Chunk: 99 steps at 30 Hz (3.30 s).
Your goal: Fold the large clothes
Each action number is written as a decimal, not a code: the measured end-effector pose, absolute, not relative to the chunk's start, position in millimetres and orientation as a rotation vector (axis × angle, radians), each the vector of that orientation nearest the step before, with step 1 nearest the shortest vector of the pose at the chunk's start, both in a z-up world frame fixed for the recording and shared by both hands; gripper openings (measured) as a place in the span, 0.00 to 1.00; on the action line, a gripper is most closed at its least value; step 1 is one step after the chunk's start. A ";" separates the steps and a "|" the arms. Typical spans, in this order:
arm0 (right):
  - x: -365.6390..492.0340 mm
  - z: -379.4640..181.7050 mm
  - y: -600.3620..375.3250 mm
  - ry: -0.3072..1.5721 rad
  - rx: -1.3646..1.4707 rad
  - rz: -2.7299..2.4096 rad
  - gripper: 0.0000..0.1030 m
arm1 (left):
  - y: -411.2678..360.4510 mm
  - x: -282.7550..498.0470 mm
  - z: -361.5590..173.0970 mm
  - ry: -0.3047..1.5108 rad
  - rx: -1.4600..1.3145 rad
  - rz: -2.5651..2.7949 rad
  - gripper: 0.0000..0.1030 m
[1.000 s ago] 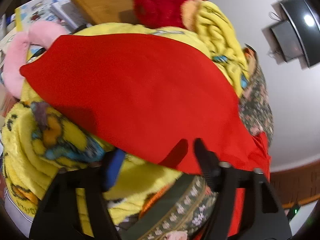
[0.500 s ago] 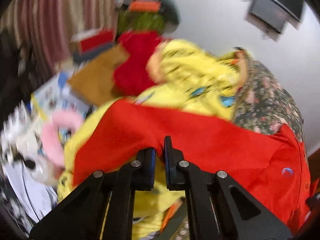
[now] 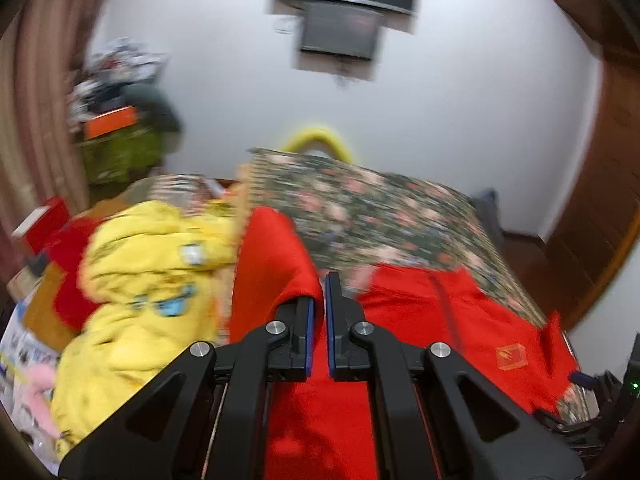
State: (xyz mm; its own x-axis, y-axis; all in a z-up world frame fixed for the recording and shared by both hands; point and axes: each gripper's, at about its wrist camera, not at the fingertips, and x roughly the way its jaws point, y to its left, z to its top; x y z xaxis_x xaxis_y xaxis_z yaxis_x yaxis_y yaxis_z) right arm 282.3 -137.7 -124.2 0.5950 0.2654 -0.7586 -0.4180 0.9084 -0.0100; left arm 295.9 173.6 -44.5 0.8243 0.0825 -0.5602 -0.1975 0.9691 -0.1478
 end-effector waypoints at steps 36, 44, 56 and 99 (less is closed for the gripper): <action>266.5 -120.2 -119.0 0.840 -0.353 0.474 1.00 | 86.9 260.6 -146.6 0.923 -0.009 -0.084 0.49; 262.6 -143.2 -39.8 0.842 -0.502 0.589 1.00 | 172.2 235.4 -187.0 1.016 -0.063 0.066 0.49; 265.3 -197.2 45.5 0.894 -0.716 0.688 0.91 | 200.1 241.1 -256.4 1.119 -0.018 0.125 0.49; 264.5 -168.1 16.0 0.889 -0.526 0.855 0.43 | 185.8 246.6 -233.3 1.080 -0.116 0.116 0.55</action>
State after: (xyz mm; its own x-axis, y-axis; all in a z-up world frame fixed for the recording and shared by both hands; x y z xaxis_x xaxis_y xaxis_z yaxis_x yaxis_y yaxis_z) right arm 264.5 16.0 -168.1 0.3470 0.4201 -0.8385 -0.8215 0.5675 -0.0557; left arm 246.6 185.8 -233.3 0.4667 0.0377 -0.8836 -0.1506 0.9879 -0.0374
